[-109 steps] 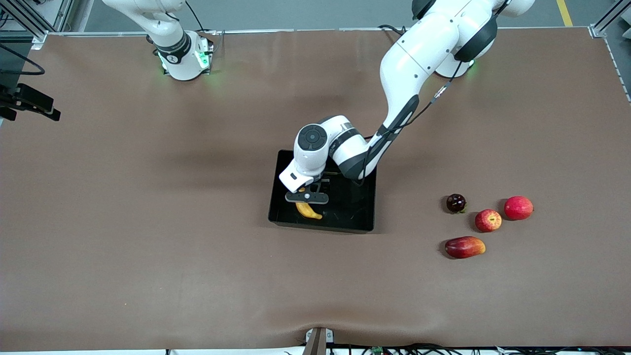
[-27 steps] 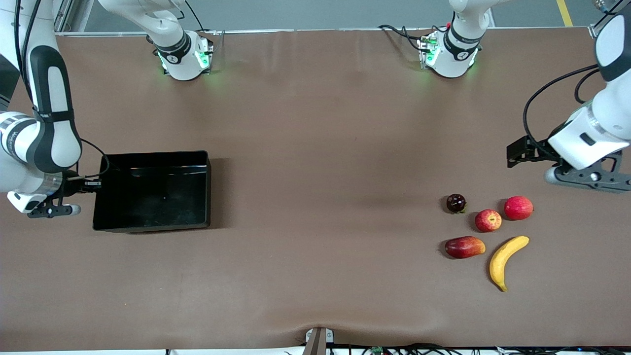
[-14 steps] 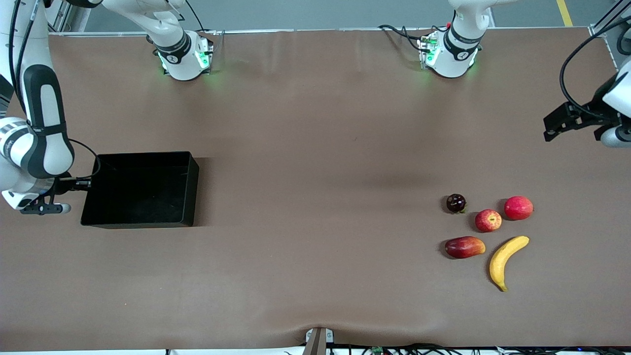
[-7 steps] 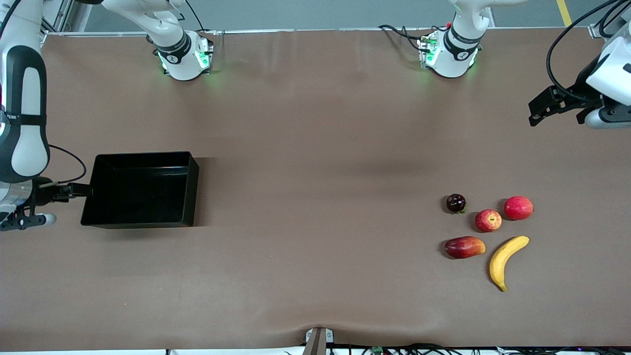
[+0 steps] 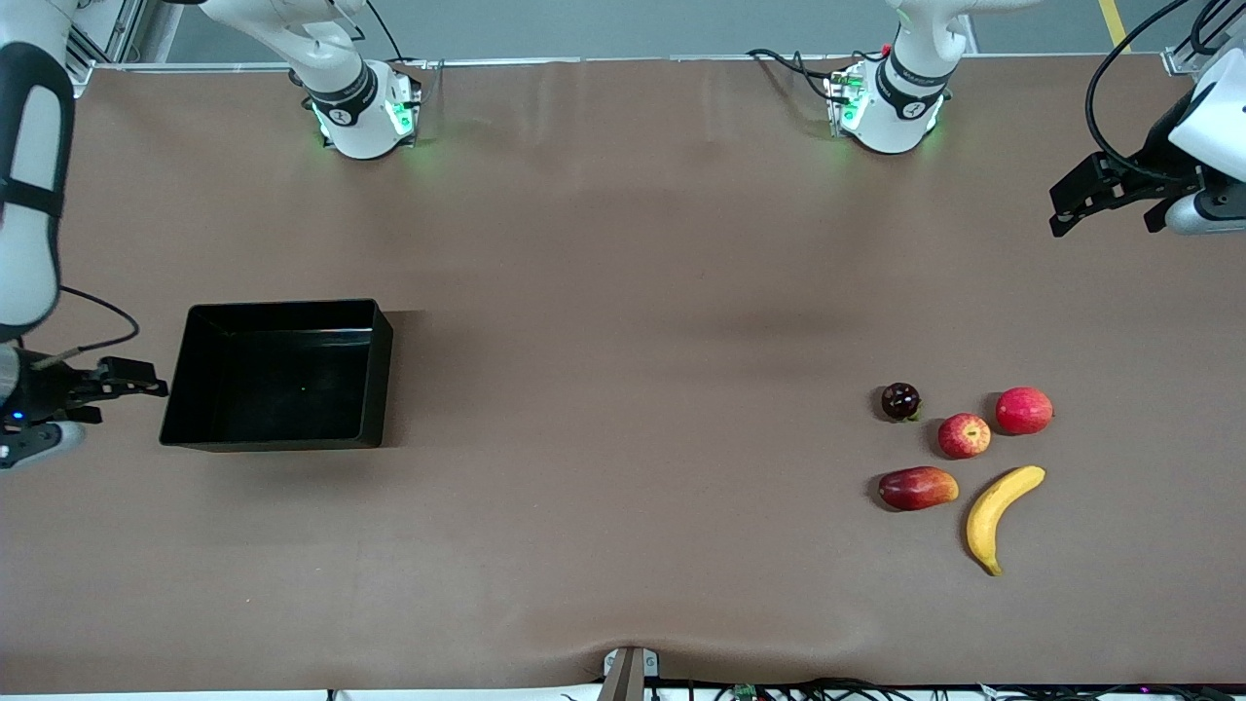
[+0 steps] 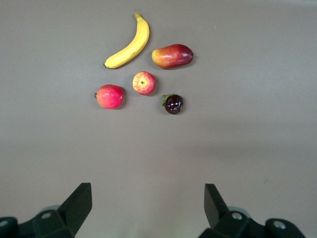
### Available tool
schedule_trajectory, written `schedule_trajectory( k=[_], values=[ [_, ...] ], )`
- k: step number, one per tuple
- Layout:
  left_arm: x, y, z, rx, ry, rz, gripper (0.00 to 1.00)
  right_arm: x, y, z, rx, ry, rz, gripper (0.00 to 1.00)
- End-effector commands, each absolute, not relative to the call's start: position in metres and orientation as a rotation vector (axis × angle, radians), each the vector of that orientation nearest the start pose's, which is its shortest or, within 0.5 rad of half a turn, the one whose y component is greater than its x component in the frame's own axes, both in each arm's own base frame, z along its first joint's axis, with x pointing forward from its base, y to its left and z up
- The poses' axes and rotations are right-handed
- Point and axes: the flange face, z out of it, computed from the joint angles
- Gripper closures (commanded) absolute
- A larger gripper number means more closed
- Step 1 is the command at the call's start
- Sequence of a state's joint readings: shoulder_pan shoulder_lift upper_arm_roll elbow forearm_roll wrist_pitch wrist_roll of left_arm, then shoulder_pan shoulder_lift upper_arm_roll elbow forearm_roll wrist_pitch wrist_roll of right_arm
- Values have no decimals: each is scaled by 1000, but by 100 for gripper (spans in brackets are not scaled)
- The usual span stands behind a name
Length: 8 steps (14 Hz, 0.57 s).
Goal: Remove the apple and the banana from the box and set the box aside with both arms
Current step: 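Release the tray and lift the right gripper away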
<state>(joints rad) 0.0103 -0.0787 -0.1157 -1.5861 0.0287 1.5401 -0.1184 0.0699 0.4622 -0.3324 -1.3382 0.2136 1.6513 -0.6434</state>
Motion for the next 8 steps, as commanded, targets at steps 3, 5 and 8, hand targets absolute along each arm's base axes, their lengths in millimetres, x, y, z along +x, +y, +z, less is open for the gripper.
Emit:
schedule_trajectory(
  k=[3, 5, 8],
  values=[
    [518, -55, 659, -3128, -6, -78, 0, 637, -79, 556, -2883, -679, 74, 0],
    [517, -55, 661, -3127, -8, -78, 0, 617, -74, 581, -2865, -686, 124, 0],
    [519, -54, 671, -3121, -4, -106, 0, 582, -71, 619, -2891, -559, 184, 0]
  ],
)
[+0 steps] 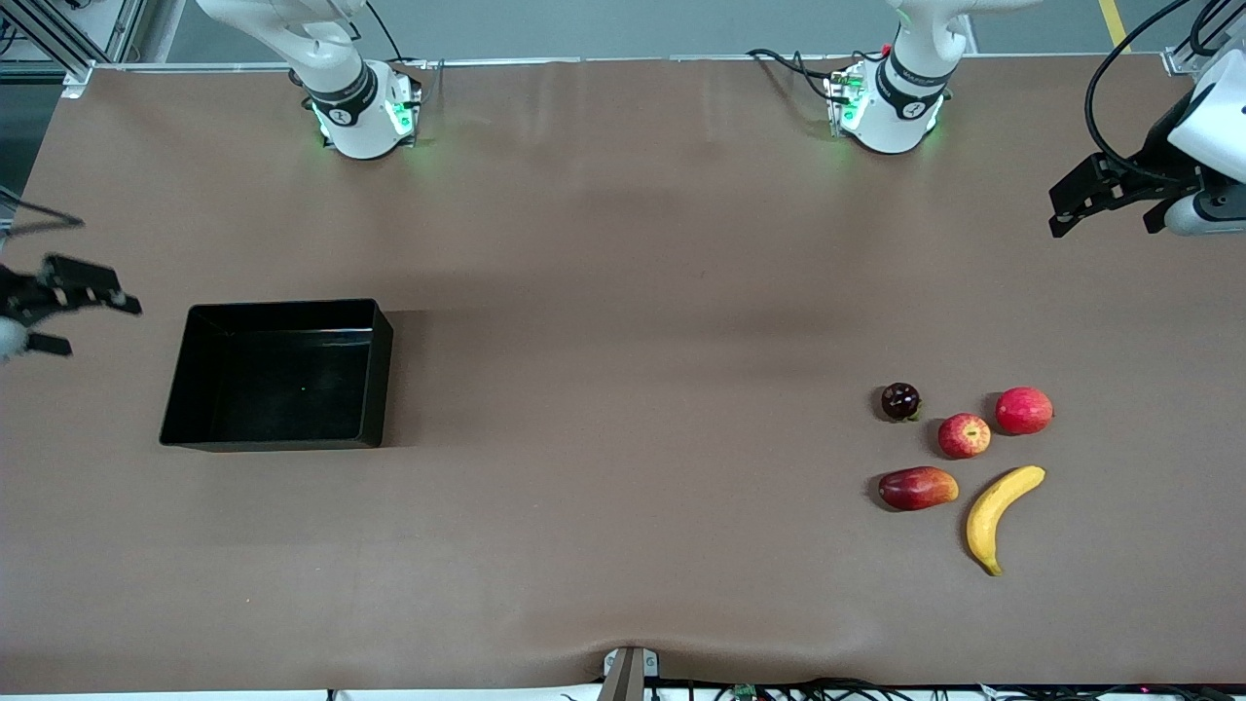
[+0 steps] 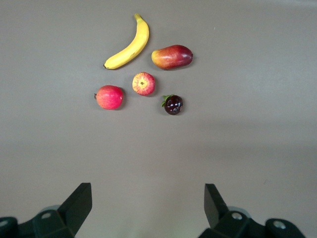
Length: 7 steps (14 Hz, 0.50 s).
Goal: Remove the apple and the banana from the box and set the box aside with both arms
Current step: 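Release the tray and lift the right gripper away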
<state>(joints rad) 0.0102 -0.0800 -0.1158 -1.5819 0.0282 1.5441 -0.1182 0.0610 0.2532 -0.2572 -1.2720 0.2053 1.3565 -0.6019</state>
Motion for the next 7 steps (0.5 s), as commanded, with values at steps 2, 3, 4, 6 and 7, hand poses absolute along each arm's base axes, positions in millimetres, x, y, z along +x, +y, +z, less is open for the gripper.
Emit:
schedule_trajectory(
  k=[2, 3, 4, 6, 7],
  values=[
    [523, -54, 661, -3119, -9, -77, 0, 569, -63, 633, -2911, -485, 211, 0],
    [525, -53, 660, -3120, -11, -72, 0, 561, -48, 640, -2948, -409, 227, 0],
    [525, -52, 661, -3120, -16, -77, 0, 553, -35, 642, -3003, -319, 246, 0],
    [524, -48, 663, -3120, -18, -84, 0, 538, -19, 645, -3047, -214, 210, 0],
    [522, -48, 666, -3120, -14, -91, 0, 527, -17, 644, -3052, -153, 185, 0]
  ],
)
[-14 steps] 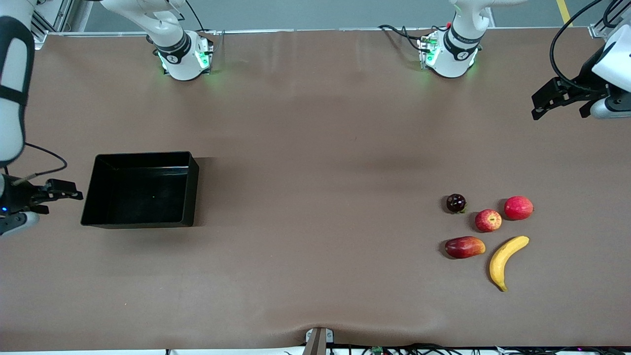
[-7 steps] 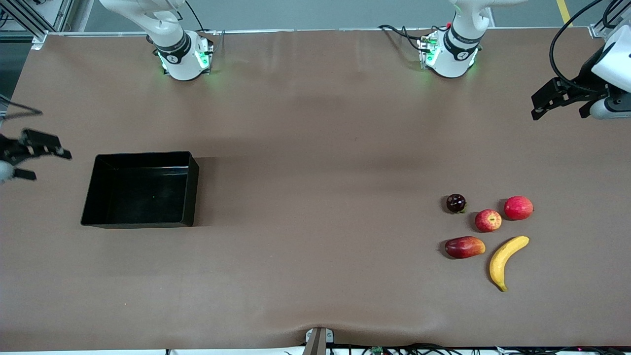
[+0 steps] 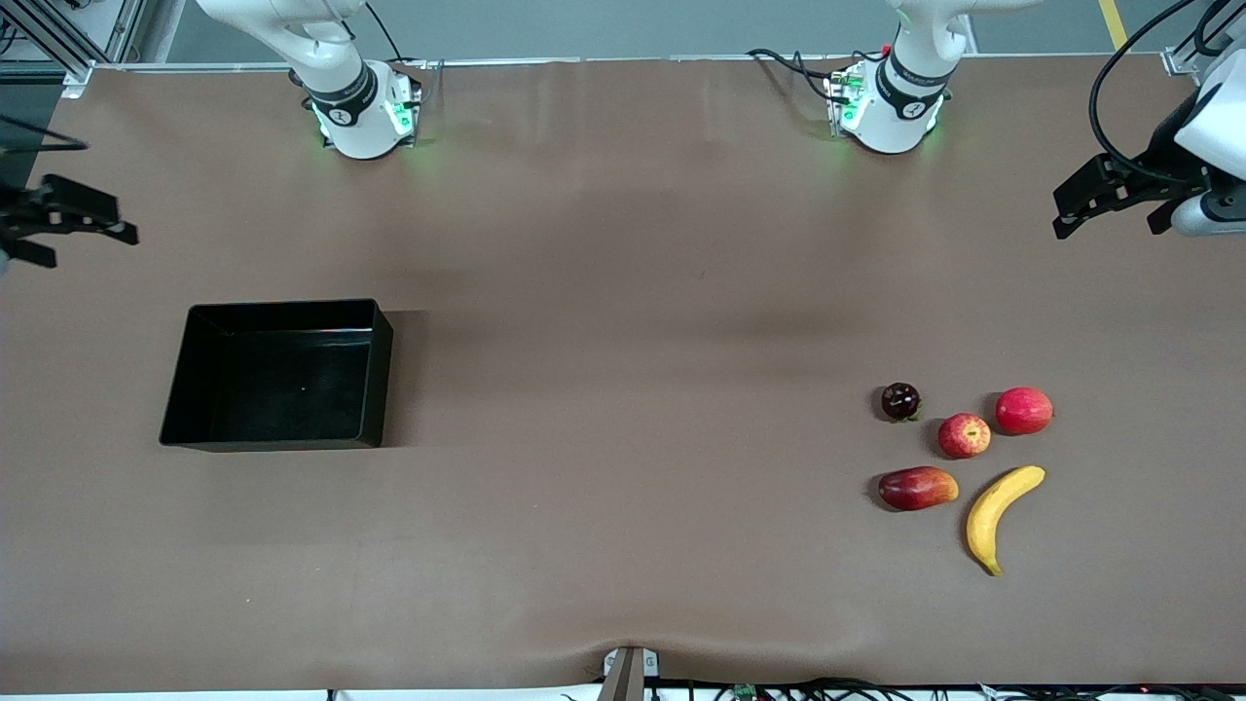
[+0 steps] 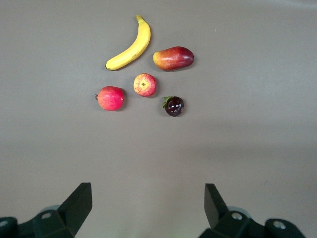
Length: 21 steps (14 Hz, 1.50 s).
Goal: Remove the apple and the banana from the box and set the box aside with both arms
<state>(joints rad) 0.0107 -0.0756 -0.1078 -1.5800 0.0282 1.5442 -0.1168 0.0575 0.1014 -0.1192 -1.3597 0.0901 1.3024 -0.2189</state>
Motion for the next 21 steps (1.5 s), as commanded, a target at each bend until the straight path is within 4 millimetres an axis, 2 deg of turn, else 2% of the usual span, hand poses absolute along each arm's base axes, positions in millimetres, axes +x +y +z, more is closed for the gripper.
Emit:
schedule_trajectory(
  k=[1, 3, 4, 5, 6, 7, 11, 13, 21],
  values=[
    [520, -47, 668, -3118, -14, -87, 0, 518, -14, 641, -3059, -80, 153, 0],
    [519, -46, 671, -3118, -16, -94, 0, 510, -11, 640, -3067, 11, 136, 0],
    [519, -48, 673, -3118, -12, -99, 0, 511, -20, 640, -3066, 37, 133, 0],
    [519, -50, 672, -3119, -7, -98, 0, 516, -27, 643, -3070, 51, 83, 0],
    [522, -51, 668, -3129, -6, -86, 0, 524, -40, 657, -3076, 55, -8, 0],
    [523, -51, 667, -3129, -6, -81, 0, 530, -42, 657, -3080, 8, -13, 0],
    [522, -48, 669, -3128, -18, -86, 0, 528, -37, 654, -3094, -30, 34, 0],
    [523, -49, 670, -3122, -21, -91, 0, 527, -28, 653, -3152, -70, 57, 0],
    [522, -47, 674, -3115, -24, -97, 0, 525, -33, 650, -3150, -58, 91, 0]
  ],
)
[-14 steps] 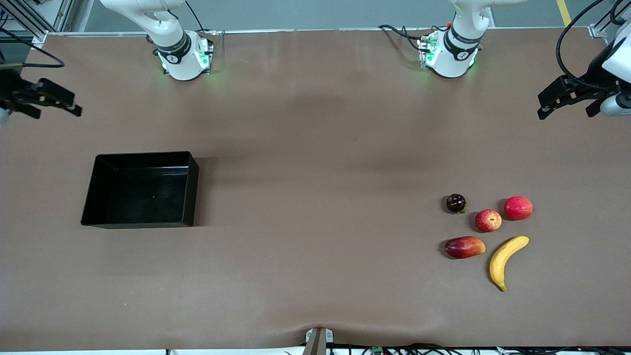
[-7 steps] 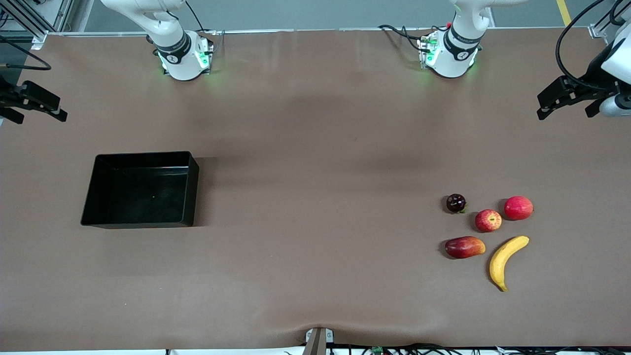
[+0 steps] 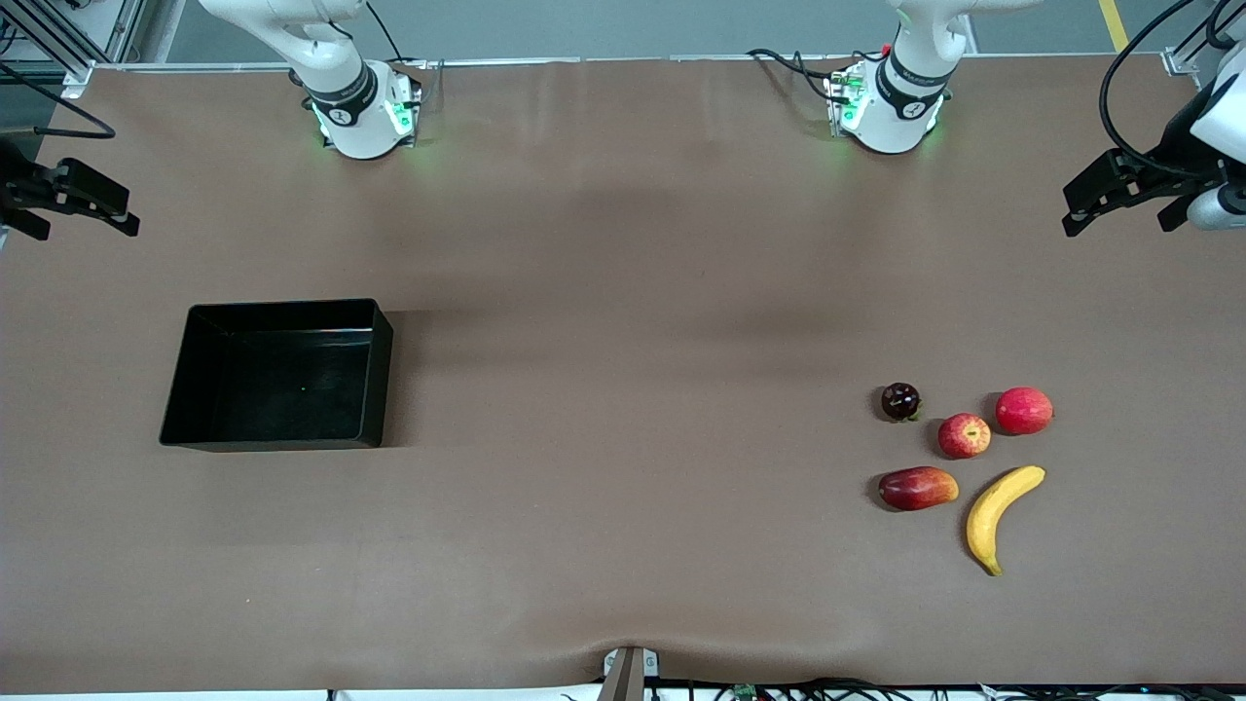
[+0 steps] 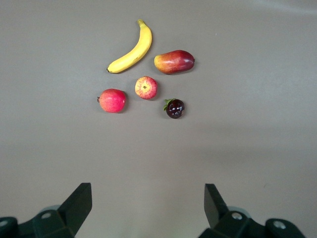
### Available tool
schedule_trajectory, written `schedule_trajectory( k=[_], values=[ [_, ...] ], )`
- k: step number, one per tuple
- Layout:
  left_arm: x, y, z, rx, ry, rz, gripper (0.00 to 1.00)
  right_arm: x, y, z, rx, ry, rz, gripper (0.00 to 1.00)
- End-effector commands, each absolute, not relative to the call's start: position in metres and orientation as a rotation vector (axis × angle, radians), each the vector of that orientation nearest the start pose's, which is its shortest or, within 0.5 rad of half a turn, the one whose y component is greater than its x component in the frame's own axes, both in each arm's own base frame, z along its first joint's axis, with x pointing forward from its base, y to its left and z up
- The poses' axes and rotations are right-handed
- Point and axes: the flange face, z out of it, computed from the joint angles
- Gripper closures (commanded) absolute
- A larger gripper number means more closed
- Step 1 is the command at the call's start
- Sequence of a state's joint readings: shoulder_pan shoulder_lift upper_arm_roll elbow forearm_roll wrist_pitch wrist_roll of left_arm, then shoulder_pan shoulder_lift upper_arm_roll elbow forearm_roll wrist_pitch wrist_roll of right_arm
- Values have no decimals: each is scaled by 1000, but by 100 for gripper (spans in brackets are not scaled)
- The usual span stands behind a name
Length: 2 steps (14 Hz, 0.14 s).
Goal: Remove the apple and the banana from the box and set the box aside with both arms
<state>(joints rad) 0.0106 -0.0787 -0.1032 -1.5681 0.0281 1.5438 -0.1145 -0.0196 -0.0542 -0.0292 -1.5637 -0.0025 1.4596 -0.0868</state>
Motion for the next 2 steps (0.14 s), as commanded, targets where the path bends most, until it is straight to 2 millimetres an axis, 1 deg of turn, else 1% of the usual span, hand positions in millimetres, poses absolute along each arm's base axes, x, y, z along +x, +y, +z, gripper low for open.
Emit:
schedule_trajectory(
  k=[1, 2],
  values=[
    [522, -47, 674, -3114, -24, -92, 0, 525, -33, 650, -3147, -58, 91, 0],
    [521, -48, 673, -3114, -20, -80, 0, 525, -33, 649, -3146, -58, 98, 0]
  ],
)
